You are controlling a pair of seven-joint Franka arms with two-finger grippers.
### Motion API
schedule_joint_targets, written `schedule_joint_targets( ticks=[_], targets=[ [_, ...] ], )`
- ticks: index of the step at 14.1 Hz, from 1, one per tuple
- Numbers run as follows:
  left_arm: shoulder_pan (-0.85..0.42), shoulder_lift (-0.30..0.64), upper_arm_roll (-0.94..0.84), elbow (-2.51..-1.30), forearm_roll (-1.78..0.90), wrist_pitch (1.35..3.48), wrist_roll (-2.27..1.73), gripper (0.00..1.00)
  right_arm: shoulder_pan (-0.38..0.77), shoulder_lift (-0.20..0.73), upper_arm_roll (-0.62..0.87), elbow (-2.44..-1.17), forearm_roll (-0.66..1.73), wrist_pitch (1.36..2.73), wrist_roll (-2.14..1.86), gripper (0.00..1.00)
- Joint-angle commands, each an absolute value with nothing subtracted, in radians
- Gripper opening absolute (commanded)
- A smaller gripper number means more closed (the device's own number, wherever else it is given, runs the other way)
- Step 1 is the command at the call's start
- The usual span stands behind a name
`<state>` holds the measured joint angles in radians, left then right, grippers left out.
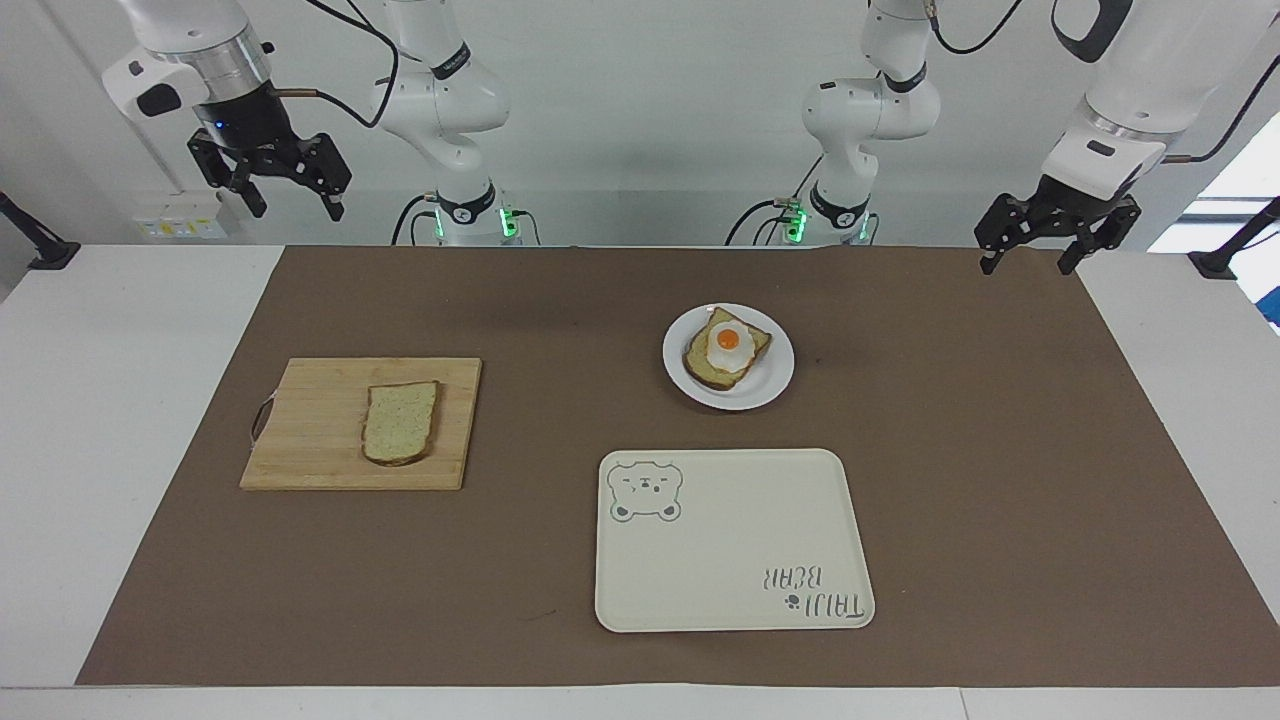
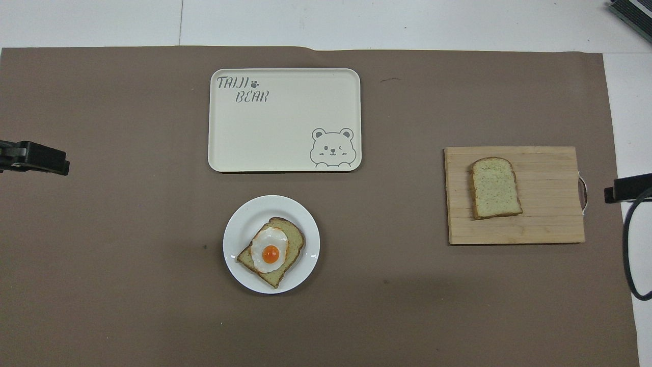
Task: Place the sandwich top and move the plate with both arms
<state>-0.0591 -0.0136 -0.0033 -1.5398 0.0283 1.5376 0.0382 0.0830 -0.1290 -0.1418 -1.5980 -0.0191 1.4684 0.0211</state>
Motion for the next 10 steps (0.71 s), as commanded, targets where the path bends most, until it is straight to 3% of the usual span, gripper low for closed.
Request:
schedule_joint_targets(
  ticks=[1, 10],
  targets=[
    [-0.057, -0.023, -0.005, -1.548, 0.025, 1.526, 0.034, 1.00, 0.072, -0.166, -0.137, -1.643, -0.035, 1.480, -0.008, 1.00],
    [-0.069, -0.025, -0.009, -1.552, 0.025, 1.516, 0.034, 1.00, 0.071, -0.167, -0.137, -1.643, -0.035, 1.480, -0.009, 1.00]
  ],
)
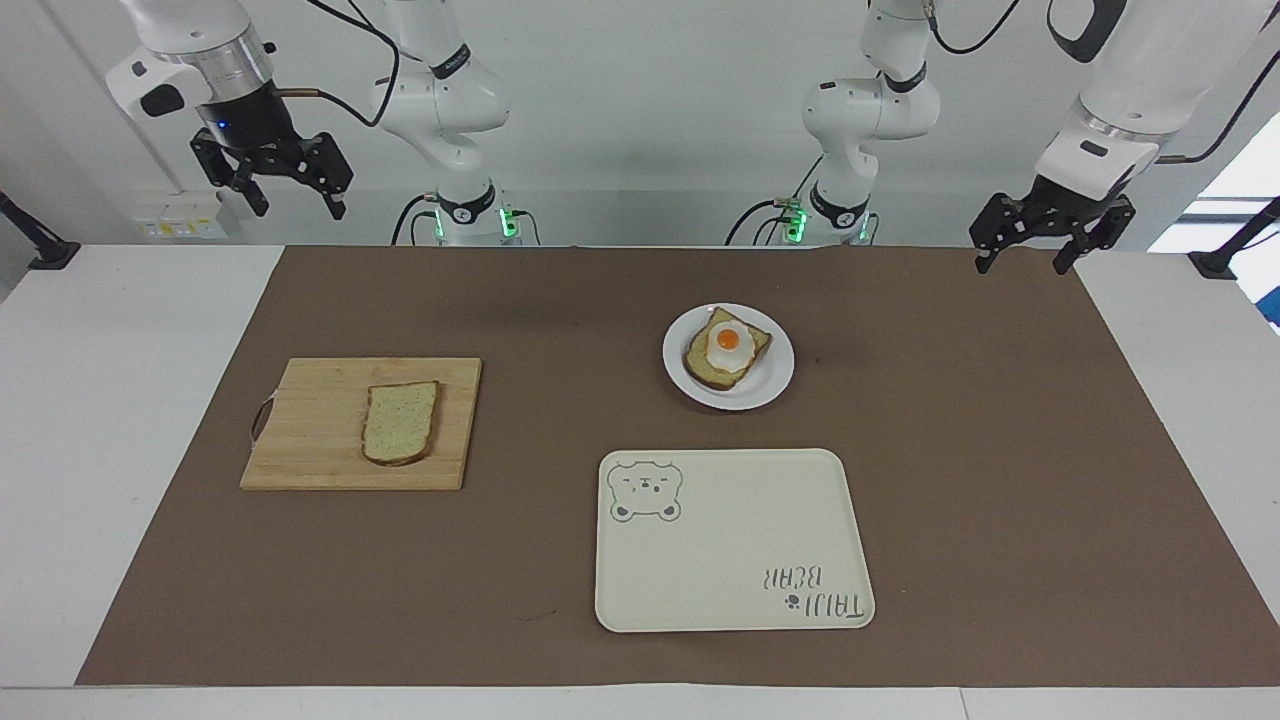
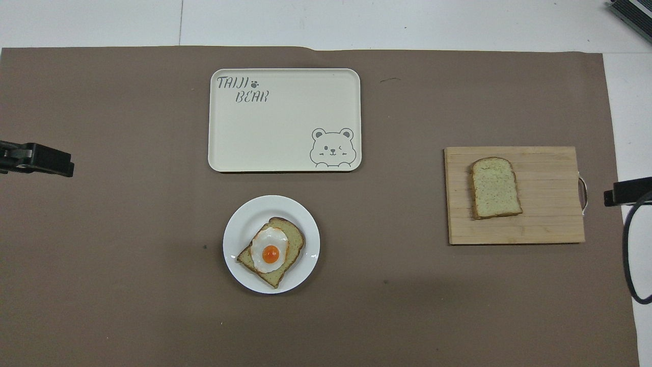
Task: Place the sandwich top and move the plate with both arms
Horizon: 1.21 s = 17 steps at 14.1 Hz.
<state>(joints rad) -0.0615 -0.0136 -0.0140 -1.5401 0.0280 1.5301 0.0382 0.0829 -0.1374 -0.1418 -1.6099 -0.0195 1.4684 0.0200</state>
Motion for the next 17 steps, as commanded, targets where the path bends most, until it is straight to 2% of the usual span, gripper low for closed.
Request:
schedule_joint_targets(
  ticks=[1, 17],
  targets=[
    [-0.069, -0.028, -0.009, -1.552, 0.025, 1.516, 0.034, 1.00, 0.071, -0.167, -0.137, -1.643, -0.035, 1.480, -0.009, 1.00],
    [-0.055, -0.028, -0.003, -1.549, 0.025, 1.503, 0.029, 1.00, 0.071, -0.167, -0.138, -1.644, -0.035, 1.480, -0.009, 1.00]
  ],
)
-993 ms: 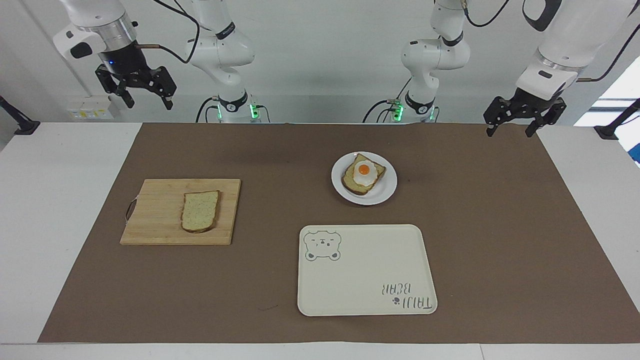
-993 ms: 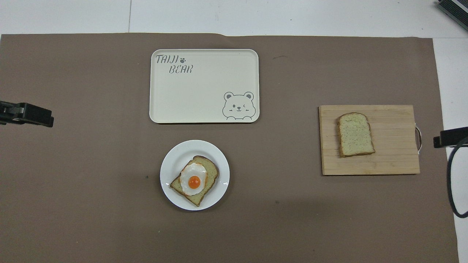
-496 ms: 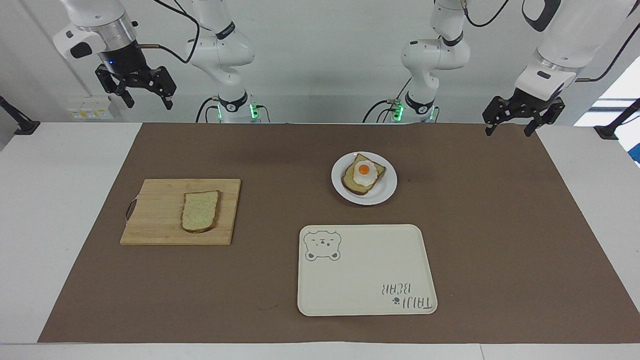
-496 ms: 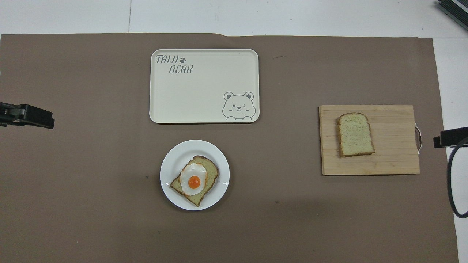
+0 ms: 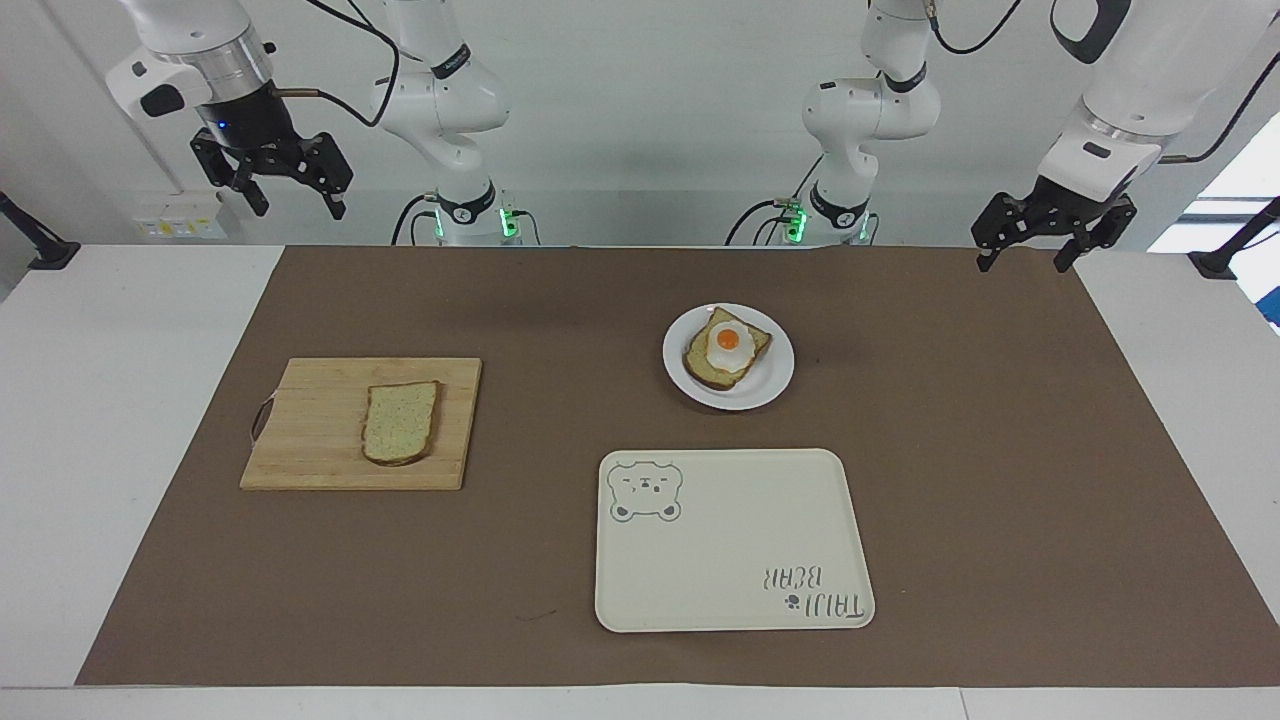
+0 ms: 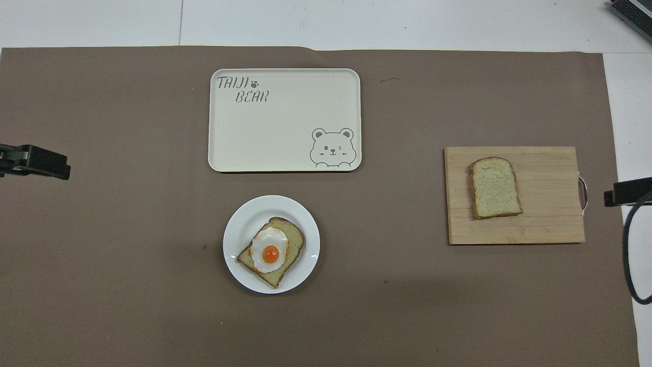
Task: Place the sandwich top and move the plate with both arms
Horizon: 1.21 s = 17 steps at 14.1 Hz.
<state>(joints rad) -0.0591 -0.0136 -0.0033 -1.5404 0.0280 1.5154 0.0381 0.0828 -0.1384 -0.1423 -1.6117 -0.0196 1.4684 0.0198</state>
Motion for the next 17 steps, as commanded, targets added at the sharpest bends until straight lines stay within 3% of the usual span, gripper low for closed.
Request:
schedule_joint_targets(
  ticks=[1, 17],
  targets=[
    [-0.055, -0.028, -0.005, -1.549, 0.025, 1.503, 0.031, 1.00, 0.071, -0.167, -0.138, -1.644, -0.035, 1.480, -0.009, 1.00],
    [-0.055, -0.028, -0.003, -1.549, 0.025, 1.503, 0.029, 1.00, 0.071, -0.156, -0.137, -1.670, -0.035, 1.525, -0.018, 1.00]
  ],
)
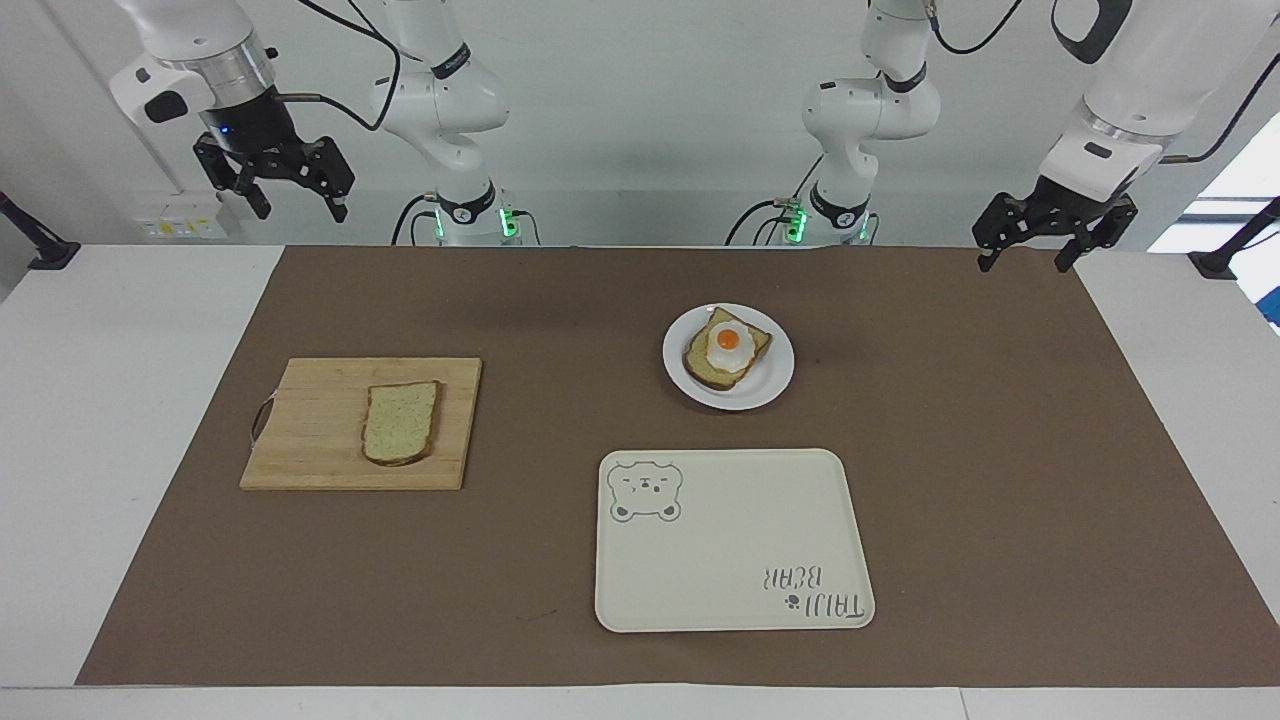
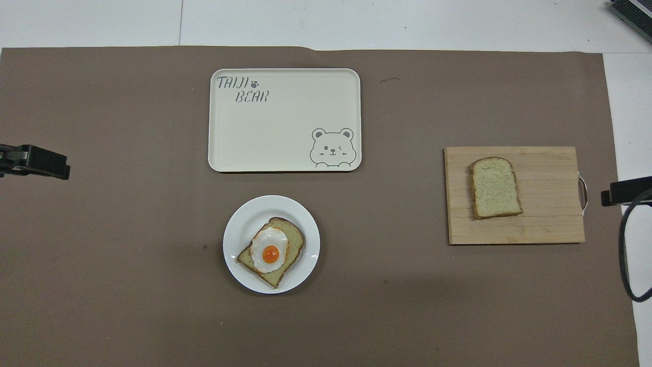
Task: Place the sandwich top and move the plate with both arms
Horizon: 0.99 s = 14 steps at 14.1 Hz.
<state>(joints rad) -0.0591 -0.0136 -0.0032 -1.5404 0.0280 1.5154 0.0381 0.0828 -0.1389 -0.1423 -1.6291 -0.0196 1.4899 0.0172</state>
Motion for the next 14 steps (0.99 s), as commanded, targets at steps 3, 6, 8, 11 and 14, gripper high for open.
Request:
schedule_joint_targets(
  ticks=[3, 6, 8, 11, 14],
  targets=[
    [-0.055, -0.026, -0.005, -1.549, 0.025, 1.503, 0.031, 1.00, 0.069, -0.152, -0.137, -1.747, -0.034, 1.627, -0.067, 1.00],
    [-0.055, -0.028, -0.005, -1.549, 0.025, 1.503, 0.031, 1.00, 0.066, -0.123, -0.137, -1.779, -0.034, 1.710, -0.097, 1.00],
    [-0.055, -0.028, -0.003, -1.549, 0.025, 1.503, 0.031, 1.00, 0.052, -0.082, -0.137, -1.786, -0.034, 1.755, -0.113, 1.00],
    [-0.055, -0.028, -0.003, -1.549, 0.025, 1.503, 0.031, 1.00, 0.048, -0.005, -0.137, -1.786, -0.032, 1.833, -0.147, 1.00],
    [-0.055, -0.028, -0.003, -1.549, 0.025, 1.503, 0.031, 1.00, 0.048, 0.079, -0.137, -1.786, -0.020, 1.948, -0.152, 1.00]
  ],
)
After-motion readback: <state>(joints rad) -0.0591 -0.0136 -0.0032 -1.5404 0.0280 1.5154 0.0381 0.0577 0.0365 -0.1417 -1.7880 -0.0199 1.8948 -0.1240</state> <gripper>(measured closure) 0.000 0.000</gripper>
